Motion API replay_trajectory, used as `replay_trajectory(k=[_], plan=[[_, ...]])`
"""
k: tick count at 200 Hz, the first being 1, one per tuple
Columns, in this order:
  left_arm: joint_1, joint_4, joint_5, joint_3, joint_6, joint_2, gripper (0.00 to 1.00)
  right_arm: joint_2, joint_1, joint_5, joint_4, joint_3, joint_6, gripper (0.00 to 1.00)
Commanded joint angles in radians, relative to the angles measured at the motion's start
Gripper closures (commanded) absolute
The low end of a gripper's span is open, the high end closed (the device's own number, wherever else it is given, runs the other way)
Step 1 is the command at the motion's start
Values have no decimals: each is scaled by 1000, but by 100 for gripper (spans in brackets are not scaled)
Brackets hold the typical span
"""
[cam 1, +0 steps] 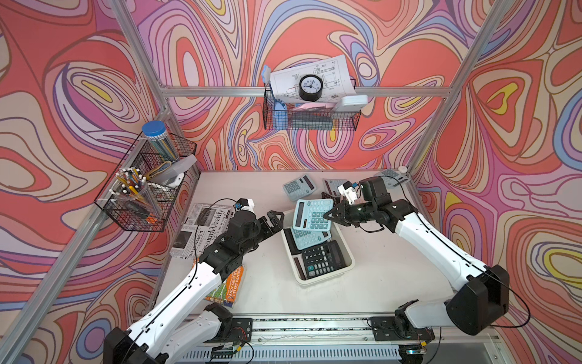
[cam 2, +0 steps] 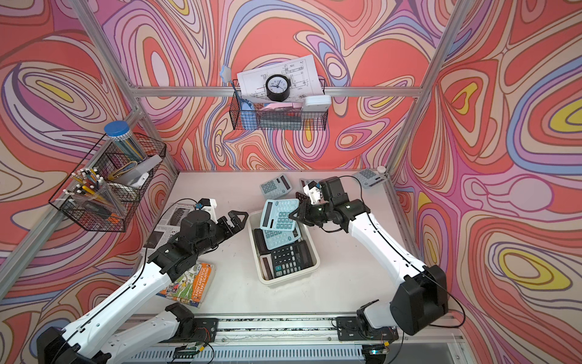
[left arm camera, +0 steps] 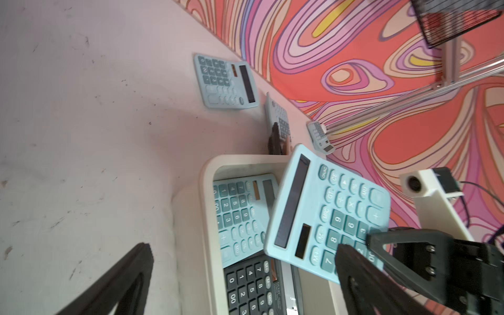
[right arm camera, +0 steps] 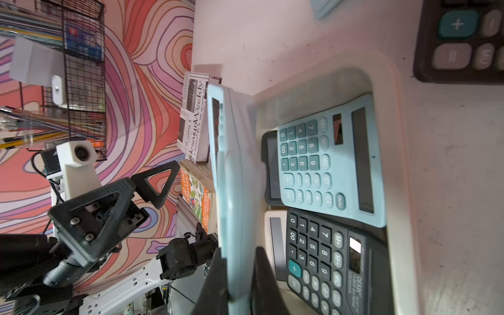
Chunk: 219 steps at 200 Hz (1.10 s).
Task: Put the calculator in the storage box
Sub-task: Place the calculator in the storage box.
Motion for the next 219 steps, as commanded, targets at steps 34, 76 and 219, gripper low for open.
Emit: replay_trajectory(k=[34,76,219], plan=[[30,32,207,-68,-21,61,1,144,-1,57,-219,140,-207,100],[32,77,259,-65,-33,131,1,241,-1,-26,-218,187,-236,100],[45,81,258,-55,-25,159,2,262,3,-75,-333,231,-322,98]])
